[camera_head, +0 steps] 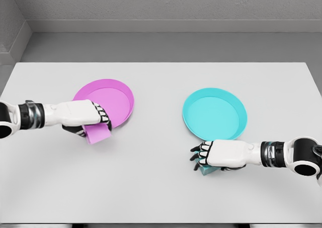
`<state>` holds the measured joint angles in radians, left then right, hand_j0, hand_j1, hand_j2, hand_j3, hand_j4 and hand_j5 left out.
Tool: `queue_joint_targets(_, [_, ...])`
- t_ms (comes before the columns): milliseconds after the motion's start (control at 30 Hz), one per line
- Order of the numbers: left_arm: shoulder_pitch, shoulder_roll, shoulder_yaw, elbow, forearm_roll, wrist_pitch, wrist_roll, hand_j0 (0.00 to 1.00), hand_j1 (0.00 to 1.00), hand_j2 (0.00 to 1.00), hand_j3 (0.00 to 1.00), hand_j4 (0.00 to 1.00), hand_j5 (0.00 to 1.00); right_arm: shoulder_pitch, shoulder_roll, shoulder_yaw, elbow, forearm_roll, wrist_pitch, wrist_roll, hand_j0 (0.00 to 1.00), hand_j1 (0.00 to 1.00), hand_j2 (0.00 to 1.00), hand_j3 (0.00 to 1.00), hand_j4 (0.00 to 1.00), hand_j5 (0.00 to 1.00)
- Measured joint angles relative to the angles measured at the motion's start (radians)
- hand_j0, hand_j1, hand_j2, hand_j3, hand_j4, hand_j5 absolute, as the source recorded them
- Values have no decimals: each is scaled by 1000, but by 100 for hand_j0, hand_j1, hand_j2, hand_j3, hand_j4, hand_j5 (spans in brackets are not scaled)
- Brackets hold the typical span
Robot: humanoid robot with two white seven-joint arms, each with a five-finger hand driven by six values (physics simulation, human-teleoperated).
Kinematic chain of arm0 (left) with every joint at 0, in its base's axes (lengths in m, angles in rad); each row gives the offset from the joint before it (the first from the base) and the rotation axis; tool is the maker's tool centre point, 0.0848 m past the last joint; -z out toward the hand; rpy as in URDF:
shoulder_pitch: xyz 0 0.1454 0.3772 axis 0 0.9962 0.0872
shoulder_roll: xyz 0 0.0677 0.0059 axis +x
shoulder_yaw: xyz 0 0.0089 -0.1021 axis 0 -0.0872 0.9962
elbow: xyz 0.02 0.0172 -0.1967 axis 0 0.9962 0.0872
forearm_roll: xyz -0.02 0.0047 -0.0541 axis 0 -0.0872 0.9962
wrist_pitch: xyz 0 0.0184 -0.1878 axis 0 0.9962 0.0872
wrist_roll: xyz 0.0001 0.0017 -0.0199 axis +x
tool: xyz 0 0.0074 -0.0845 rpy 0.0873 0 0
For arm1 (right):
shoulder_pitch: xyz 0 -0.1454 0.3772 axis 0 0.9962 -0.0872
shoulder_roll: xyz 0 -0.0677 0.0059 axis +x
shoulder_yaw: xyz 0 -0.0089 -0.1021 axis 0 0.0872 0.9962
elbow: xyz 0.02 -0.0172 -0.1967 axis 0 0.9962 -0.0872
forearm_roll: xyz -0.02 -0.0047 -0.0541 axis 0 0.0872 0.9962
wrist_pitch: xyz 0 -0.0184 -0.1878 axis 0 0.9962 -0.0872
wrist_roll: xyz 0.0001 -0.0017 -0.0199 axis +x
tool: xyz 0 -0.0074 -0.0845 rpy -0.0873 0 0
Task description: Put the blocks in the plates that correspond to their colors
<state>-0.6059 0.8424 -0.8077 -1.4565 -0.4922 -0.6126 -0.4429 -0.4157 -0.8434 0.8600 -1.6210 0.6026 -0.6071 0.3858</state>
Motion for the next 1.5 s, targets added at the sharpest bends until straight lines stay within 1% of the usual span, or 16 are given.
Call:
queue_joint_targets(67, [-15,0,2,23,5,0,1,62,62,62,62,62,62,0,0,-1,0,2,0,0,68,68,68,68,68,68])
queue_joint_targets(133, [-34,-2,5,47,7,0,2,62,62,62,62,62,62,-2,0,-1,-1,3,-1,0,68,68,68,68,68,68])
queue_joint_targets(233, [-38,-5,14,78,9,0,2,62,62,62,62,62,62,-2,-1,-2,-1,3,-1,1,68,68,68,68,68,68])
queue_joint_targets(300, [-55,-6,19,94,10,0,2,62,62,62,62,62,62,-2,-1,-3,-1,2,-1,2,64,64,64,64,64,64])
queue_joint_targets(500, [-95,-15,23,136,19,0,2,62,62,62,62,62,62,-5,-1,-4,-3,4,-3,4,64,64,64,64,64,64])
queue_joint_targets(600, [-124,-33,24,167,21,0,2,62,62,62,62,62,62,-3,-2,-15,-6,7,-4,6,64,64,64,64,64,64])
queue_joint_targets(767, [-153,-73,24,226,20,0,1,62,62,62,62,62,62,-3,-2,-20,-12,9,-6,7,64,64,64,64,64,64])
queue_joint_targets(933, [-187,-117,23,282,20,0,0,62,62,62,62,62,62,-3,-1,-22,-26,8,-5,8,61,61,61,61,61,61])
queue_joint_targets(967, [-199,-126,23,296,19,0,0,63,63,63,63,63,63,-5,-1,-22,-27,8,-6,9,61,61,61,61,61,61])
queue_joint_targets(1000, [-210,-136,23,311,19,0,0,69,69,69,69,69,69,-6,-1,-22,-28,8,-6,9,61,61,61,61,61,61])
queue_joint_targets(1033, [-216,-146,23,325,19,0,0,93,93,93,93,93,93,-8,-1,-23,-29,8,-6,8,61,61,61,61,61,61])
queue_joint_targets(1067, [-218,-156,23,337,19,0,0,100,100,100,100,100,100,-9,-1,-23,-29,8,-6,8,61,61,61,61,61,61])
queue_joint_targets(1267, [-218,-183,21,366,20,0,2,100,100,100,100,100,100,-11,-2,-44,-38,6,-6,6,60,60,60,60,60,60])
queue_joint_targets(1500, [-225,-186,20,367,31,0,3,100,100,100,100,100,100,-11,-1,-59,-53,-2,-6,6,60,60,60,60,60,60])
